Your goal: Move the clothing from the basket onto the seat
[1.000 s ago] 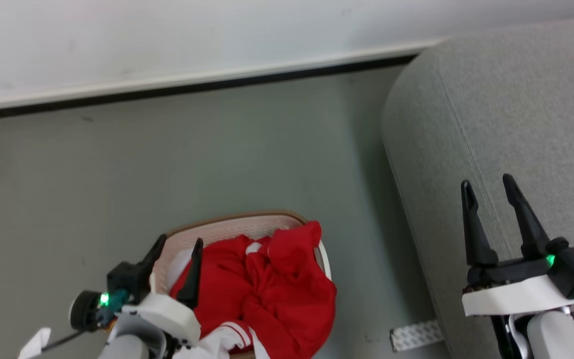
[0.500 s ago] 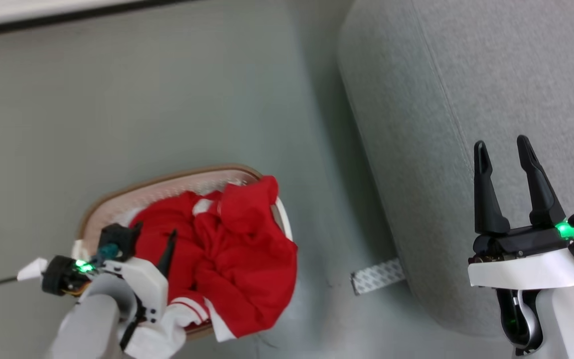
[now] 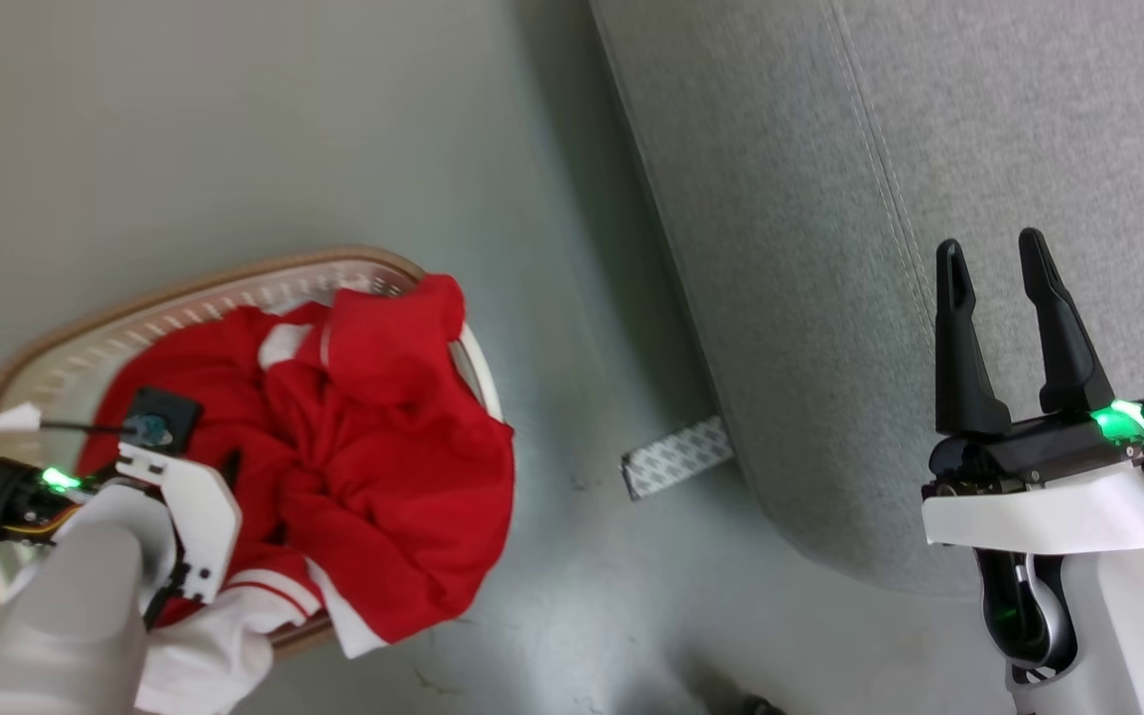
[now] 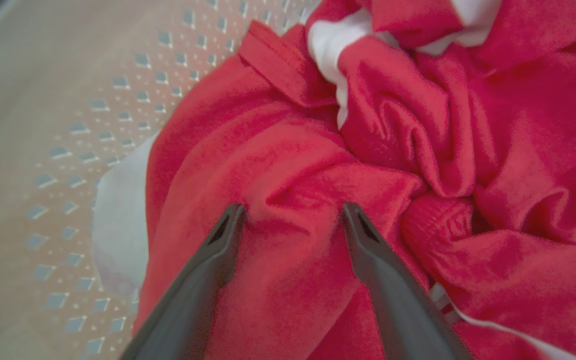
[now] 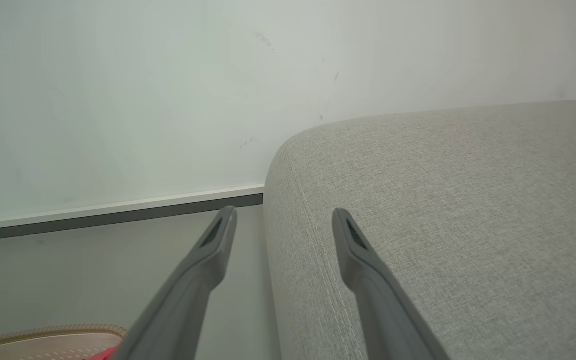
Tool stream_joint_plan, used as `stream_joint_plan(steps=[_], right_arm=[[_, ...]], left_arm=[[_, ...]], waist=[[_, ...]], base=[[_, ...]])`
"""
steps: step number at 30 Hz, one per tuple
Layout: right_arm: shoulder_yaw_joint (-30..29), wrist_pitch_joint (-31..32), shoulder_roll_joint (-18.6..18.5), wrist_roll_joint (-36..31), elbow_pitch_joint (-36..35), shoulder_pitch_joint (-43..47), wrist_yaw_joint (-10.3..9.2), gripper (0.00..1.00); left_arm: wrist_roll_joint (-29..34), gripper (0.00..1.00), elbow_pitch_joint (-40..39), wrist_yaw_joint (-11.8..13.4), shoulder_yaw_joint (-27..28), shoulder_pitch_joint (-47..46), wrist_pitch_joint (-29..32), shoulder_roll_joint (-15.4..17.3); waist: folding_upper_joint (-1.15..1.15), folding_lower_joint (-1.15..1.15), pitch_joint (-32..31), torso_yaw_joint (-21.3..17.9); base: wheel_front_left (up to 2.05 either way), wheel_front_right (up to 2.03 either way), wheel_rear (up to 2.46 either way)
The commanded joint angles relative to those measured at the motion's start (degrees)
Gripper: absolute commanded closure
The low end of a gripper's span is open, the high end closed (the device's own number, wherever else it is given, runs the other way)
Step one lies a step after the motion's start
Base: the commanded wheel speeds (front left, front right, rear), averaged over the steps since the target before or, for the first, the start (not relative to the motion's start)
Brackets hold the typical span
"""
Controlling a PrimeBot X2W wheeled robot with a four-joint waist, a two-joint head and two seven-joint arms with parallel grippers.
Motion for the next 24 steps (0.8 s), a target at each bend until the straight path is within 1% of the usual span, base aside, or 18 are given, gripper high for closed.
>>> stream_joint_plan(steps=[1,6,9,11,12,13,14,15,20,24], right_arm=[[0.2,0.03,-0.01,0.54,-0.29,-0.85,-0.12,0.0],[1.15,0.03,-0.02,1.99,-0.4,-1.19,-0.12,0.0],[1.62,0.03,-0.01,2.4,-0.4,-1.3,-0.12,0.0],[1.81,0.03,0.0,2.52,-0.37,-1.27,-0.12,0.0],[1.84,0.03,-0.01,2.59,-0.38,-1.24,-0.12,0.0],[1.92,0.04,-0.01,2.65,-0.38,-1.17,-0.12,0.0],[1.95,0.03,-0.01,2.64,-0.32,-1.14,-0.12,0.0],[1.99,0.04,-0.01,2.6,-0.25,-1.09,-0.12,0.0],[2.0,0.03,-0.01,2.52,0.23,-1.37,-0.12,0.0],[1.54,0.03,-0.03,1.26,0.71,-1.4,-0.12,0.0]], left_arm=[[0.74,0.0,0.97,0.11,-0.65,-1.02,1.86,0.82],[2.8,0.0,2.71,0.11,-4.27,-2.5,7.13,2.03],[3.51,0.0,3.33,0.11,-6.45,-2.25,10.06,1.68],[3.89,0.44,3.51,0.1,-7.55,-2.35,11.04,1.63],[3.84,0.54,3.61,0.1,-7.94,-2.37,11.59,1.5],[3.66,0.58,3.67,0.1,-8.24,-2.34,11.97,1.39],[3.44,0.87,3.73,0.1,-8.47,-2.33,12.24,1.24],[3.23,1.0,3.76,0.1,-8.62,-2.33,12.31,1.14],[1.83,1.0,3.89,0.26,-8.46,-2.08,11.65,0.6],[0.75,1.0,3.88,0.62,-8.34,-0.78,10.14,-1.06]], waist=[[0.0,-0.01,2.48,-1.89],[0.0,-0.01,4.39,-3.09],[0.0,-0.01,4.98,-3.5],[0.0,-0.01,5.15,-3.53],[0.0,-0.01,5.19,-3.54],[0.0,-0.01,5.21,-3.54],[0.0,-0.01,5.2,-3.55],[0.0,-0.01,5.19,-3.55],[0.0,-0.01,4.73,-3.63],[0.0,-0.01,2.11,-2.45]], base=[[0.0,0.0,0.0],[0.0,0.0,0.0],[0.0,0.0,0.0],[0.0,0.0,0.0],[0.0,0.0,0.0],[0.0,0.0,0.0],[0.0,0.0,0.0],[0.0,0.0,0.0],[0.0,0.0,0.0],[0.0,0.0,0.0]])
